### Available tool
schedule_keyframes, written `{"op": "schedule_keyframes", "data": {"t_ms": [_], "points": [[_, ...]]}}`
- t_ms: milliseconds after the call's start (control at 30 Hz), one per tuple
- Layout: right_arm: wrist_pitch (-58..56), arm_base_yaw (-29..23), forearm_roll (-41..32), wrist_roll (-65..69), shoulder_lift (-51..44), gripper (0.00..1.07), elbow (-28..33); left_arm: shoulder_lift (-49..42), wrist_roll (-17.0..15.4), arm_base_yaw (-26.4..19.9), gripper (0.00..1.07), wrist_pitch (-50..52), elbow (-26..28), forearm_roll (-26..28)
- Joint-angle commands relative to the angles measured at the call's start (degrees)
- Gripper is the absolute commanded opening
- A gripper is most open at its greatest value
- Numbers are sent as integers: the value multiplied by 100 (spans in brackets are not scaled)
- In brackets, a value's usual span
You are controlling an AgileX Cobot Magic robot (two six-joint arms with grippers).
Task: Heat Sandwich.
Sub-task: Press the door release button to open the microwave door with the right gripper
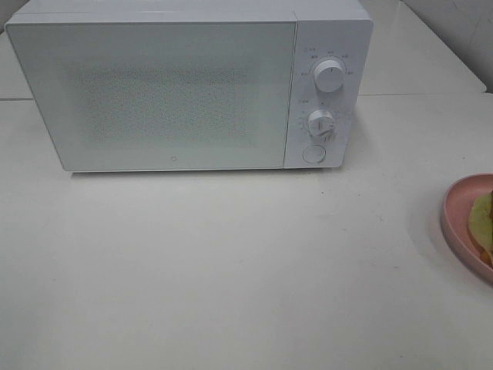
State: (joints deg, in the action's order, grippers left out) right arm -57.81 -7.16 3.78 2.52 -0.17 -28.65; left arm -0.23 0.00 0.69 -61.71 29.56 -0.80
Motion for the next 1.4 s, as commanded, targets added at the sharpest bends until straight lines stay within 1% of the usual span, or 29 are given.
{"op": "schedule_keyframes", "data": {"t_ms": [33,400,567,600,667,767,800,867,900,967,1200,1300,1400], "points": [[63,34,29,-34,-155,75,11,-149,0,-11,100,57,0,-11],[74,34,23,-34,-155,75,0,-149,0,-11,100,57,0,-11],[418,34,6,-34,-17,75,-172,-149,0,-11,100,57,0,-11],[710,34,6,-34,155,75,-166,-149,0,-11,100,57,0,-11],[825,34,6,-34,235,75,-160,-149,0,-11,100,57,0,-11],[1352,34,34,-40,710,75,-160,-149,0,-11,100,57,0,-11],[1352,34,34,-40,710,75,-160,-149,0,-11,100,57,0,-11],[1599,34,34,-40,951,75,-160,-149,0,-11,100,57,0,-11],[1788,34,34,-40,1215,75,-160,-149,0,-11,100,57,0,-11],[1891,34,34,-40,1341,75,-149,-149,0,-11,100,57,0,-11],[2716,34,29,-34,2212,75,63,-149,0,-11,100,57,0,-11],[2974,34,29,-34,2412,75,132,-149,0,-11,100,57,0,-11],[3570,34,29,-34,2859,75,246,-149,0,-11,100,57,0,-11]]}}
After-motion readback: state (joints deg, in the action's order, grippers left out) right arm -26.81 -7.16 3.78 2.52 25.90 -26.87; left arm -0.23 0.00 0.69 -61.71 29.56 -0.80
